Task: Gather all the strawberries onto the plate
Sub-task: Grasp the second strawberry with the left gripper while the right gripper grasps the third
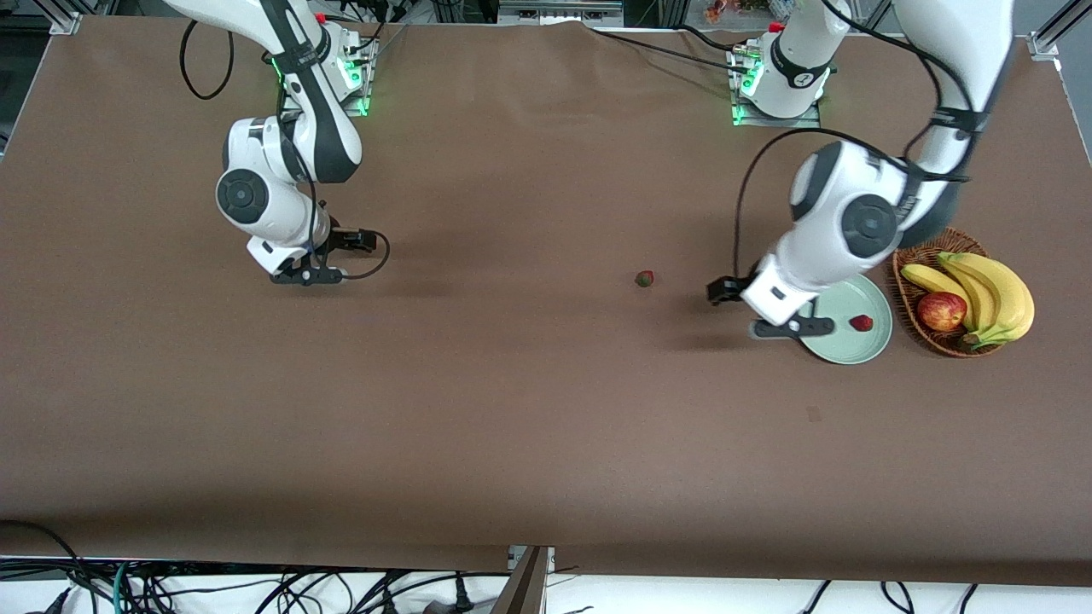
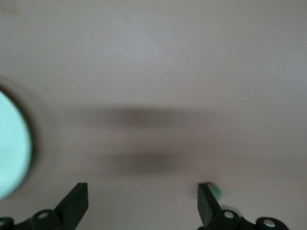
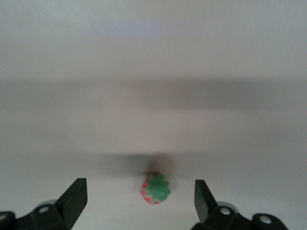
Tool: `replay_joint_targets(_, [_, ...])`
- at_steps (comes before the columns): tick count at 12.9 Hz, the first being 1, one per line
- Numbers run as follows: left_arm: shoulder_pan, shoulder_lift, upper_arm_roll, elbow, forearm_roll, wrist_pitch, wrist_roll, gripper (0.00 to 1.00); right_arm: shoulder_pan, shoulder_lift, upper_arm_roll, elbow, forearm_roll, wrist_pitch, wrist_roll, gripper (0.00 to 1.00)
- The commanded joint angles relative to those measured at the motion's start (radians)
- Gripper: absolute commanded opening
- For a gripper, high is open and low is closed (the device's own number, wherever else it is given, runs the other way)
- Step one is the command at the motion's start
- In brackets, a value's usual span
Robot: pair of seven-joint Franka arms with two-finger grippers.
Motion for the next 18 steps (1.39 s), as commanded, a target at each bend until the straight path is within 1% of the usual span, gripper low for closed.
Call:
replay_joint_targets(1, [-0.126, 0.046, 0.007, -0.019, 0.057, 0.089, -0.204, 1.0, 0.01, -0.023, 0.002, -0.074, -0.003, 0.076, -0.008, 0.98])
replay_joint_targets(3, [-0.199, 0.112, 0.007, -0.019, 0.141, 0.146, -0.354, 1.0, 0.01, -0.011, 0.002, -0.091, 0.002, 0.103, -0.006, 0.92])
replay_joint_targets(5, [-0.23, 0.175, 0.007, -0.019, 0.243, 0.195, -0.474, 1.0, 0.01, 0.012, 0.004, -0.096, 0.024, 0.127, -0.006, 0.84])
replay_joint_targets(6, [-0.232, 0.198, 0.007, -0.019, 0.27, 0.203, -0.493, 1.0, 0.01, 0.02, 0.01, -0.097, 0.041, 0.136, -0.008, 0.81])
replay_joint_targets(8, [-0.229, 0.215, 0.008, -0.019, 0.281, 0.212, -0.494, 1.0, 0.01, 0.038, 0.014, -0.105, 0.041, 0.168, -0.009, 0.75])
replay_joint_targets(9, [-0.229, 0.217, 0.008, -0.023, 0.281, 0.212, -0.496, 1.0, 0.01, 0.038, 0.014, -0.105, 0.041, 0.171, -0.009, 0.7])
replay_joint_targets(10, [-0.229, 0.215, 0.008, -0.034, 0.283, 0.213, -0.5, 0.98, 0.01, 0.038, 0.014, -0.105, 0.043, 0.171, -0.009, 0.64])
replay_joint_targets(12, [-0.232, 0.217, 0.008, -0.052, 0.283, 0.213, -0.517, 0.93, 0.01, 0.038, 0.022, -0.105, 0.044, 0.17, -0.009, 0.43])
replay_joint_targets(13, [-0.23, 0.215, 0.007, -0.063, 0.283, 0.213, -0.519, 0.92, 0.01, 0.038, 0.027, -0.105, 0.044, 0.17, -0.006, 0.33])
replay_joint_targets(14, [-0.232, 0.215, 0.007, -0.072, 0.283, 0.212, -0.52, 0.87, 0.01, 0.037, 0.028, -0.103, 0.044, 0.17, -0.006, 0.23])
replay_joint_targets(15, [-0.235, 0.215, 0.007, -0.074, 0.283, 0.212, -0.523, 0.76, 0.01, 0.035, 0.03, -0.102, 0.048, 0.168, -0.003, 0.18])
replay_joint_targets(16, [-0.246, 0.215, 0.007, -0.08, 0.283, 0.212, -0.537, 0.61, 0.01, 0.032, 0.052, -0.1, 0.069, 0.168, -0.001, 0.15])
replay_joint_targets(18, [-0.244, 0.214, 0.007, -0.076, 0.283, 0.207, -0.54, 0.27, 0.016, 0.031, 0.065, -0.09, 0.119, 0.165, 0.0, 0.15])
